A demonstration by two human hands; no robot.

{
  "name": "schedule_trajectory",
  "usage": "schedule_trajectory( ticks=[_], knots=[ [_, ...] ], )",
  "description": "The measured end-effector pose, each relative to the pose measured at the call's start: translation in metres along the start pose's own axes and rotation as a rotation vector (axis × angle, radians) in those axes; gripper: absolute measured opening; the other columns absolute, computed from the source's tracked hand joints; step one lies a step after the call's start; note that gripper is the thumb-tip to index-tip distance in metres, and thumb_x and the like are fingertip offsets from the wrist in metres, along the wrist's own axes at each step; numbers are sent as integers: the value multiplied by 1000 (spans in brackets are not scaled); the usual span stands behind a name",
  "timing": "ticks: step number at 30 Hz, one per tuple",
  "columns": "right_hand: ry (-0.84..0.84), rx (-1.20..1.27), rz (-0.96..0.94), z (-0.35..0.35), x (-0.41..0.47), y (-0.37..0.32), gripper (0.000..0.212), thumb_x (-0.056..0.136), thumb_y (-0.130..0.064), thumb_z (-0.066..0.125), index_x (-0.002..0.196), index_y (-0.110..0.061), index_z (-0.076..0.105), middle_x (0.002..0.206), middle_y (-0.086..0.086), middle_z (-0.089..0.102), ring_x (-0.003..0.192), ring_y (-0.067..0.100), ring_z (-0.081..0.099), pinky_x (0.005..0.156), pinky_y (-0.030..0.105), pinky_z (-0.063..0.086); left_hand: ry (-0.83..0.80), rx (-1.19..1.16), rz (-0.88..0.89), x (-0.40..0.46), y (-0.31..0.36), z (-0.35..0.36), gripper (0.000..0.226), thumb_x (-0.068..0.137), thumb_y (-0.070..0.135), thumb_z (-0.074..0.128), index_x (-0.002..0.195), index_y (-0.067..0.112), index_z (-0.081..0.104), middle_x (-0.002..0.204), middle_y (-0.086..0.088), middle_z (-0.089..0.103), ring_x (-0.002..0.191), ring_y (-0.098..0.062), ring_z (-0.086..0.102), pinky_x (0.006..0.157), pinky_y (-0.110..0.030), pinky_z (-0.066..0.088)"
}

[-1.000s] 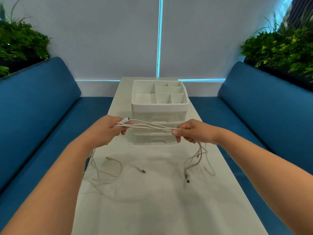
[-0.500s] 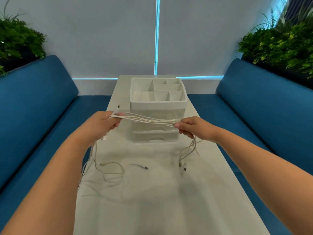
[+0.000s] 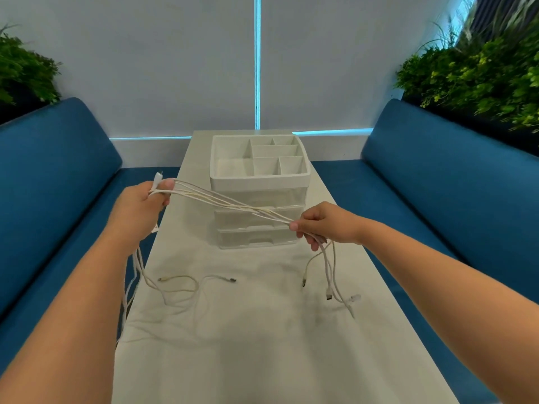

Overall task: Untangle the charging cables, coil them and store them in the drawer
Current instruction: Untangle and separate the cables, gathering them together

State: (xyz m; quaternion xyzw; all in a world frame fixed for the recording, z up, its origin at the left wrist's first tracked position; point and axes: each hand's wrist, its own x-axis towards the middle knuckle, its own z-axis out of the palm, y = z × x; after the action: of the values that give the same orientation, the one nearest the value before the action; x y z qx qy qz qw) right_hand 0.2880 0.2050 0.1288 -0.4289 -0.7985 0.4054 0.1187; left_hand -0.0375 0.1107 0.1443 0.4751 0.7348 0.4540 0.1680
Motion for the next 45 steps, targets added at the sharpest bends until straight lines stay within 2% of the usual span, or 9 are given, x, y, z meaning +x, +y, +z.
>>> schedule_trajectory(
  ticks=[5,9,16,20,23,31,34,41,45],
  knots=[
    [-133,-89,6,6,-1,13,26,95,-33,60,98,-8,68,73,-3,62,69,9,56,73,21,46,53,30,2,3,0,-3,55,99,55,45,80,6,60,86,-21,60,75,-27,49,61,-35,34],
    [-173,-315,44,14,0,27,23,98,-26,55,112,-13,68,86,-2,64,84,15,61,83,29,48,43,16,-6,3,6,-2,49,100,51,46,81,8,61,83,-13,58,74,-25,48,59,-34,35],
    [29,-155,107,16,-9,47,36,93,-50,56,74,-20,61,69,-8,60,65,8,57,66,21,43,59,-1,-28,2,7,-4,50,100,52,44,83,8,60,79,-7,55,72,-23,45,59,-34,34],
    [31,-208,38,19,-11,55,13,100,-29,51,100,-17,55,81,-7,57,75,12,59,65,19,42,158,-133,-139,5,11,-2,42,99,47,47,87,10,60,86,-8,55,71,-22,44,58,-31,34],
    [95,-279,0,24,-9,63,15,102,-23,45,109,-16,56,90,-8,56,83,13,54,68,14,40,191,-187,-169,5,14,1,39,99,46,47,92,11,61,86,-5,54,71,-19,45,59,-29,35],
    [243,77,115,31,-14,88,27,102,-29,47,87,-15,64,83,-2,63,77,13,59,76,27,47,202,-298,-226,7,15,10,37,99,49,47,80,19,59,78,1,52,69,-15,45,61,-31,37],
    [289,185,109,44,-13,87,27,103,-29,44,86,-15,59,74,-3,54,64,12,53,68,26,46,208,-461,-287,7,18,13,34,96,45,51,73,21,57,70,2,47,64,-15,39,57,-31,34],
    [213,-575,22,81,-29,100,32,102,-51,27,85,-27,38,73,-10,49,70,16,48,66,30,40,193,-616,-332,7,32,12,28,97,38,52,77,19,54,67,3,43,57,-11,35,52,-27,33],
    [177,-912,180,90,-13,99,19,106,-36,31,109,-22,43,90,-1,60,74,25,58,61,33,42,189,-654,-337,3,34,24,29,97,40,52,78,18,55,64,3,43,54,-11,35,49,-26,31]
  ],
)
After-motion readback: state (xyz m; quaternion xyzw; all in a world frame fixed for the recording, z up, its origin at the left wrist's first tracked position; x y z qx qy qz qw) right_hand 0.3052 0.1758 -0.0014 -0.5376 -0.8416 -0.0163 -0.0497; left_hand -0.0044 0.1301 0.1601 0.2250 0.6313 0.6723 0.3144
